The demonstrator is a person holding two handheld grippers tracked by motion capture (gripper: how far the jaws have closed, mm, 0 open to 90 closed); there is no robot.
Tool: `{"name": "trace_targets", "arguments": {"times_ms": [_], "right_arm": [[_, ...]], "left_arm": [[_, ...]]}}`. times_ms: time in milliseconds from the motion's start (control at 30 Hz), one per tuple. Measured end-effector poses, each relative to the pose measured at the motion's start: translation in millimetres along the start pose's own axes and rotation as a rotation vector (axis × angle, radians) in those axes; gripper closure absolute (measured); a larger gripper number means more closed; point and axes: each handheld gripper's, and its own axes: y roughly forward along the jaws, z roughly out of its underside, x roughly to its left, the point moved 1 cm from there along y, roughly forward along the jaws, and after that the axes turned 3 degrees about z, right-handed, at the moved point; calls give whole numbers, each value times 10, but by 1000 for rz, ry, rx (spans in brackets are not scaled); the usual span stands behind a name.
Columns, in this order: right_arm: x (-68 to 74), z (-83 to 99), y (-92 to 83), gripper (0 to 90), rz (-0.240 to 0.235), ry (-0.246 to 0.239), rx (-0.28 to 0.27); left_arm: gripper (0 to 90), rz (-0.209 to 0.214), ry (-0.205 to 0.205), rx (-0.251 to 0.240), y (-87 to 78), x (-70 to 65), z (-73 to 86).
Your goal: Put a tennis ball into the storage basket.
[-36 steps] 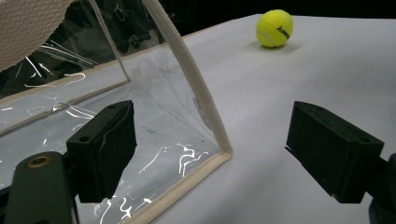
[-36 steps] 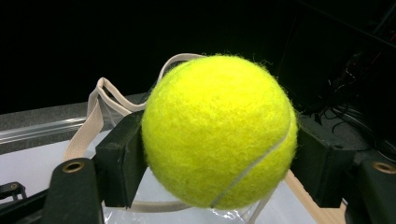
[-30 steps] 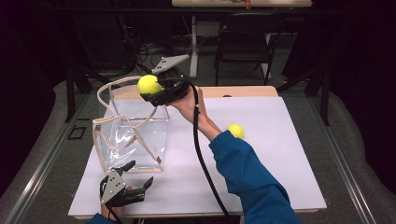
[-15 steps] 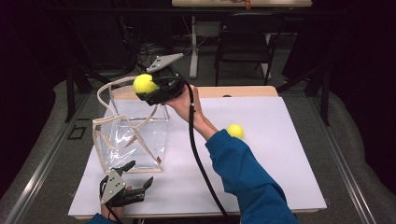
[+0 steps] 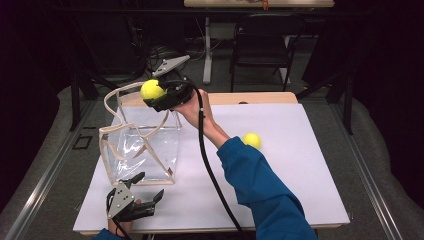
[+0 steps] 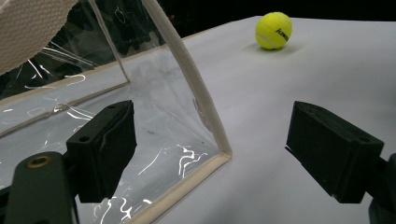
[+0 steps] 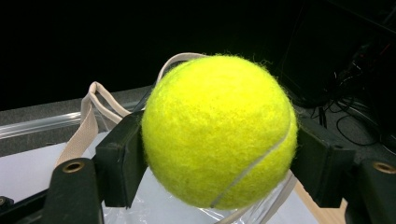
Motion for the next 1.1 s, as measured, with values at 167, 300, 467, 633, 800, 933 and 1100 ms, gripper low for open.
{"name": "trace_targets", "arguments": {"times_ms": [167, 300, 467, 633, 800, 933, 1100], "right_arm": [[0, -1, 50, 262, -2, -1, 18], [6, 1, 81, 261, -6, -2, 34], [14, 2, 115, 261, -12, -2, 53], [32, 1, 148, 261, -18, 1, 71], [51, -2, 184, 261, -21, -8, 87], [57, 8, 227, 261, -23, -7, 102], [72, 29, 283, 261, -25, -9, 130]], "left_arm": [[157, 0, 2, 2, 1, 3, 0], [157, 1, 3, 3, 1, 3, 1], [157, 1, 3, 2, 1, 3, 0], [157, 3, 5, 4, 4, 1, 0], [157, 0, -3, -1, -1, 10, 1], [157, 1, -3, -2, -2, 9, 0], [157, 1, -3, -2, -2, 8, 0]]}}
